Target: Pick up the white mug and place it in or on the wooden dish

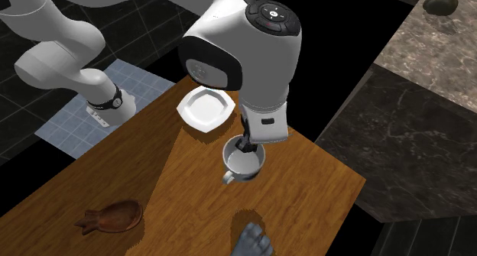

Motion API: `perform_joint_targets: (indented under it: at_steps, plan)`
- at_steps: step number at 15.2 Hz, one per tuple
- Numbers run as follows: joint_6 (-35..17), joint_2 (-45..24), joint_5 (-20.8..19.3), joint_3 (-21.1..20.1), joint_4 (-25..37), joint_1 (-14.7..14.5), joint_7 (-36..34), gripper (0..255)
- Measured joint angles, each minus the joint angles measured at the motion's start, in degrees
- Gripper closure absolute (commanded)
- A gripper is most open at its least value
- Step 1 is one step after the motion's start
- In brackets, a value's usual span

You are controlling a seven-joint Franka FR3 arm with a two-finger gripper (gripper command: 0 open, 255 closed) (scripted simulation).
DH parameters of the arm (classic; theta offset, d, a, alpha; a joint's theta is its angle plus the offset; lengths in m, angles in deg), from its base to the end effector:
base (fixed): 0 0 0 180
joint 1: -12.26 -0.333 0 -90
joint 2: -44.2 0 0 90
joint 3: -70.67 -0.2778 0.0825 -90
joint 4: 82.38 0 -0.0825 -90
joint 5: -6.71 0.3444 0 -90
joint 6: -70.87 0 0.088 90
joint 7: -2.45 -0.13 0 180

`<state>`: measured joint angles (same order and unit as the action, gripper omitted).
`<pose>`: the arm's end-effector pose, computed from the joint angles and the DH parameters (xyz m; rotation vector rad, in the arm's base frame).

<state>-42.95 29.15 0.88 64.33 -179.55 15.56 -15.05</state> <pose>0.5933 0.0189 0.3995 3.0642 -0.3335 0.0632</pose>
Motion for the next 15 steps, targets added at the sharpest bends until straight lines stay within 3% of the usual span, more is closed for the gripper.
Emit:
perform_joint_targets:
  at_steps: [6, 15]
  plan:
    - [-4.1, 9.6, 1.4, 2.1, -13.2, 3.9, 6.1, 255]
    - [-6.7, 21.6, 2.2, 7.3, -27.2, 9.0, 16.6, 255]
